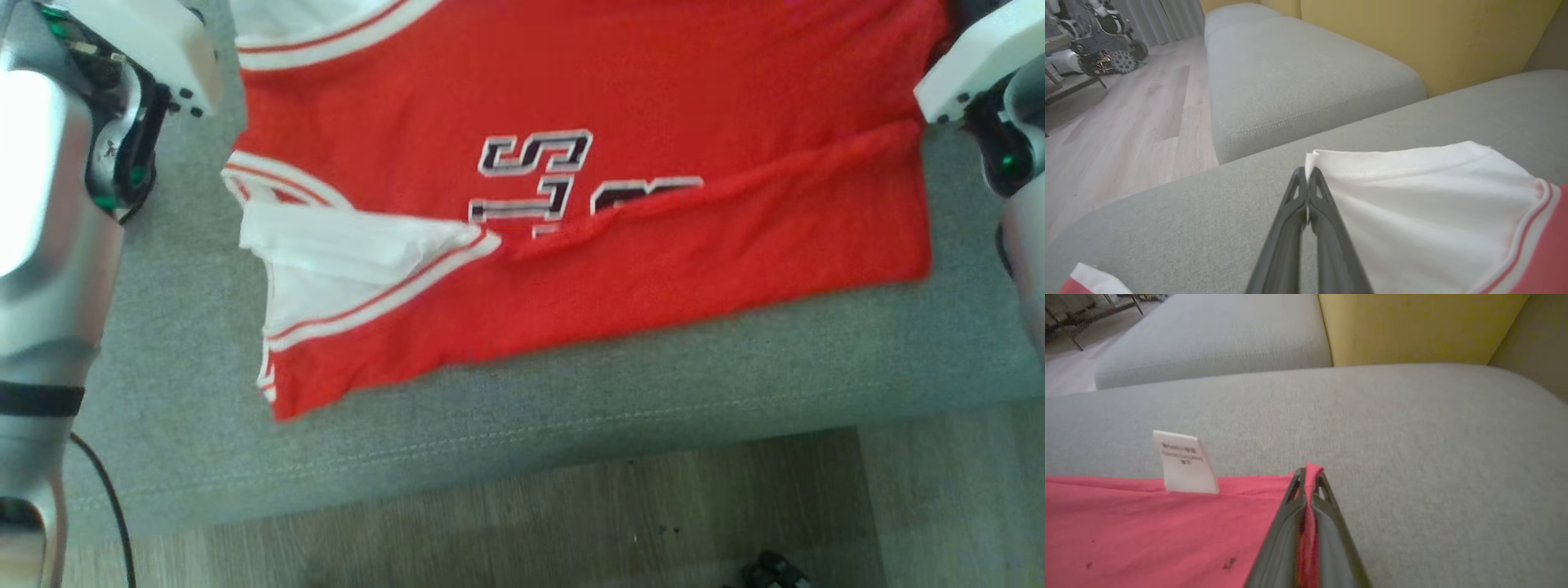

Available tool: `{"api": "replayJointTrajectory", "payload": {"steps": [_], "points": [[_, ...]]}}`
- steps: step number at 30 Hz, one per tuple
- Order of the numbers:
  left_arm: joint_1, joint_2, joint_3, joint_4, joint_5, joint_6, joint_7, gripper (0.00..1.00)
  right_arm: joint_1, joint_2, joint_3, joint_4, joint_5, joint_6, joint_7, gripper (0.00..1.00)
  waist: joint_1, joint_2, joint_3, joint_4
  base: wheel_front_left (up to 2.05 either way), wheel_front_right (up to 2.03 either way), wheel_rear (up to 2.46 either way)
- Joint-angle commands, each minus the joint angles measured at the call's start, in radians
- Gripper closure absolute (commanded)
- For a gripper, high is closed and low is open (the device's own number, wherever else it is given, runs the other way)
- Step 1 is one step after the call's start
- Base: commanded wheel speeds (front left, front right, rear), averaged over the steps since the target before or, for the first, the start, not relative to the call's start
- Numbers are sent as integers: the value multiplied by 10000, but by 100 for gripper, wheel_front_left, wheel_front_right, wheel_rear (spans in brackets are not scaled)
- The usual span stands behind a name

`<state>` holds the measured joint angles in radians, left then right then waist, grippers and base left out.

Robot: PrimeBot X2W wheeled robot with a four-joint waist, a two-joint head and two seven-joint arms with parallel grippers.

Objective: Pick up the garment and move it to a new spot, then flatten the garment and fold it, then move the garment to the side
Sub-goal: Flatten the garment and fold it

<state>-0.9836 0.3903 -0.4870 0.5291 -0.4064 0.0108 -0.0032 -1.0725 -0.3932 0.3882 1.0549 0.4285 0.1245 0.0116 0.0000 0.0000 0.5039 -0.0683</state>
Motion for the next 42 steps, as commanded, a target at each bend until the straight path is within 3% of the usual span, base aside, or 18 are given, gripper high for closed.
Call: {"api": "replayJointTrajectory", "payload": {"steps": [1, 5, 18, 30, 42], "points": [[-368, 438, 542, -130, -16, 182, -234, 100, -282, -82, -81, -107, -157, 62, -371, 100, 0, 0, -85, 7, 0, 0, 0], [-393, 326, 552, 240, -28, 245, -616, 100, -370, 167, -72, 220, -216, 62, -893, 100, 0, 0, -236, -7, 0, 0, 0], [638, 509, 78, 64, -323, -487, -565, 100, 361, 323, 533, 309, 688, 62, -1414, 100, 0, 0, -946, 63, 0, 0, 0], [3027, 1734, -584, -2784, -441, -734, 492, 100, 1503, -405, 1055, -425, 1828, 62, -1385, 100, 0, 0, -1655, 237, 0, 0, 0], [5216, 2951, -560, -5681, -1338, -473, 1831, 100, 2585, -1019, 1669, -1437, 2605, 62, -401, 100, 0, 0, -2098, 338, 0, 0, 0]]}}
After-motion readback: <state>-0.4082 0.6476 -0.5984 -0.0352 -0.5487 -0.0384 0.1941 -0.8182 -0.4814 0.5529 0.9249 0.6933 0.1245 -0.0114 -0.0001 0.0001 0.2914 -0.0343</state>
